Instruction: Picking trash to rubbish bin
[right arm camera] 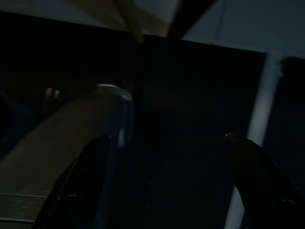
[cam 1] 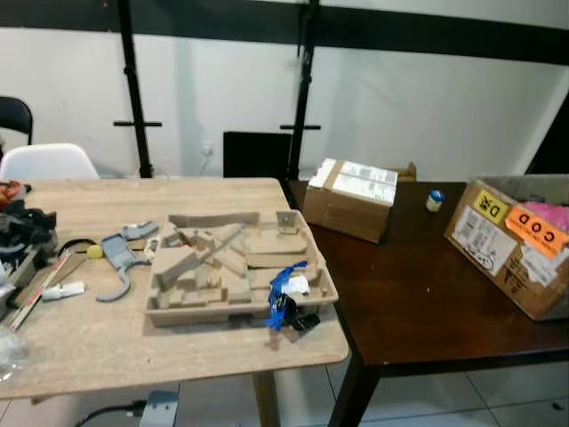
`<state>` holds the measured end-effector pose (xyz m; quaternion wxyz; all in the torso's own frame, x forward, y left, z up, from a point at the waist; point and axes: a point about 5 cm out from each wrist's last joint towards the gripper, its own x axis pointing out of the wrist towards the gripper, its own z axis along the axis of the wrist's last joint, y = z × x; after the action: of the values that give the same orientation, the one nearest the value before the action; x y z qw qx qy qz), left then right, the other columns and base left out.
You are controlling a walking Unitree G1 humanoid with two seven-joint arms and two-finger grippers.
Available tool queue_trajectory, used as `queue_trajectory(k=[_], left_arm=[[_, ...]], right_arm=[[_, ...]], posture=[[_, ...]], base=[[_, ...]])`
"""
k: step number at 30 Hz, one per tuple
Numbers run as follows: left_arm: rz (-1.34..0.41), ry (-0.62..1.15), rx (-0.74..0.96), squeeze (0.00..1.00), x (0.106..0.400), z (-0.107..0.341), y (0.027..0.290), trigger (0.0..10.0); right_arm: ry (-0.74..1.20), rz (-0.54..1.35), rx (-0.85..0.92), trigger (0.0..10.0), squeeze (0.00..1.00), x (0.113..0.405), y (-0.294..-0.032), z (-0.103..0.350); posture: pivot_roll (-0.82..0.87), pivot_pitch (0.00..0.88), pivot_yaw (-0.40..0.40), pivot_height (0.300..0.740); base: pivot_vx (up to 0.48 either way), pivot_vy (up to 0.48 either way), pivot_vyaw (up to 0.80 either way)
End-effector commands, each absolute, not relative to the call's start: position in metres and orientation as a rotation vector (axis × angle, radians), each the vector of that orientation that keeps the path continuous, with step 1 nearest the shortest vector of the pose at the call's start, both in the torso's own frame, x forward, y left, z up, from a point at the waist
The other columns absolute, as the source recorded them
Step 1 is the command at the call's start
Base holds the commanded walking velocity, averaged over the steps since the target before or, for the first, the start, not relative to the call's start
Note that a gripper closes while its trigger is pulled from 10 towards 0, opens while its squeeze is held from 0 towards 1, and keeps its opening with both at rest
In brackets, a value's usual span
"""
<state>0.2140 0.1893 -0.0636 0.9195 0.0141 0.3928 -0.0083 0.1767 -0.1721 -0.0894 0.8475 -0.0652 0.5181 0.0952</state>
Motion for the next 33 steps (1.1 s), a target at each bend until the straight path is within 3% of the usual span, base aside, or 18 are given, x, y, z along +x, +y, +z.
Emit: queue_trajectory(k=[1,8,33], left_arm=[[-0.018,0.819,0.028,0.0,0.2098,-0.066,0.1897,10.0],[-0.036,0.816,0.033,0.0,0.2105,-0.0656,0.1879,10.0],[-0.046,0.819,0.024,0.0,0.2085,-0.0669,0.1855,10.0]], right_arm=[[1.082,0.2,-0.143,10.0,0.0,0.1785,-0.1724,-0.0886],[1.082,0.199,-0.143,10.0,0.0,0.1777,-0.1729,-0.0889],[1.083,0.201,-0.15,10.0,0.0,0.1759,-0.1751,-0.0894]], posture=[[0.08,0.012,-0.044,0.74],[0.07,0.009,-0.043,0.74],[0.07,0.0,-0.046,0.74]], base=[[0.0,0.0,0.0],[0.0,0.0,0.0],[0.0,-0.306,0.0]])
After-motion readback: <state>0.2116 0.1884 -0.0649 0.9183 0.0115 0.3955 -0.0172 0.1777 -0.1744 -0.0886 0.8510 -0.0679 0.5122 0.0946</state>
